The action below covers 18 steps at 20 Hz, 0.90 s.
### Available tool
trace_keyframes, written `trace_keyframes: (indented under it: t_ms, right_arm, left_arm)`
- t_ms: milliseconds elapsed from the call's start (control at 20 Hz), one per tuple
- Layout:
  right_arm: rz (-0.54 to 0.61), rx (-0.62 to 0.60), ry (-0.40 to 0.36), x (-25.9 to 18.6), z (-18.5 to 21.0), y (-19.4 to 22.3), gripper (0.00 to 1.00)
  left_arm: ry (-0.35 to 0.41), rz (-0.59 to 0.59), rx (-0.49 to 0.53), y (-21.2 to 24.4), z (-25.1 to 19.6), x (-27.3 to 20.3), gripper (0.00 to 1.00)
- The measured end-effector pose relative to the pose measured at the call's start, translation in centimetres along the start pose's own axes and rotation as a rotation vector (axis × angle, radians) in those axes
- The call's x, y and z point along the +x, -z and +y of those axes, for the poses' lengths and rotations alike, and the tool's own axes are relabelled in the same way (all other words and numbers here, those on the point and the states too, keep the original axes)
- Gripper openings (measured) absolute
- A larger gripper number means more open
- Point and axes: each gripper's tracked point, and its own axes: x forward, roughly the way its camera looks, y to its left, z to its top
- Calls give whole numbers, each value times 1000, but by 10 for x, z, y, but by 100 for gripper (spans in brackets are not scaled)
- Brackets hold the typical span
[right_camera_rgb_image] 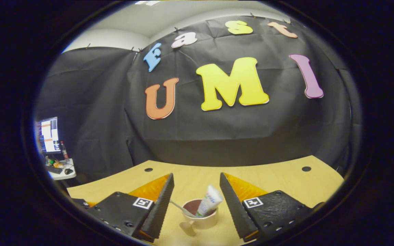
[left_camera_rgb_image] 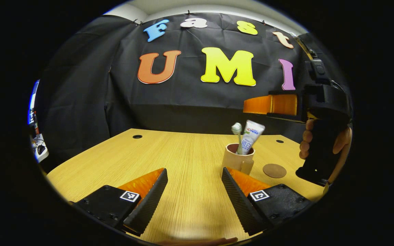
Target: Put the toothbrush and toothpaste on the desktop into the cup, then pick up the cup and place it on the coaster on the desktop.
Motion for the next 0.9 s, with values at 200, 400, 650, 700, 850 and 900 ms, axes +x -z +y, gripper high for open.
trace_keyframes:
  t_ms: [200,400,650,700,850,900]
  right_arm:
    - [-38,-24,30,-32,-17,-11,96]
    - [-76,-50,74,-73,-38,-16,96]
    - [-143,-92,155,-130,-72,-19,93]
    - [-160,-105,173,-139,-81,-21,95]
    - [-213,-129,236,-164,-111,-29,95]
    - [-226,-126,246,-171,-118,-29,92]
  left_arm:
    - [8,17,20,-3,-13,3,100]
    - [44,44,30,-5,-33,8,100]
    - [120,172,8,7,-69,26,100]
    - [137,210,5,9,-75,32,100]
    - [164,332,46,18,-92,53,100]
    - [153,370,68,19,-92,58,100]
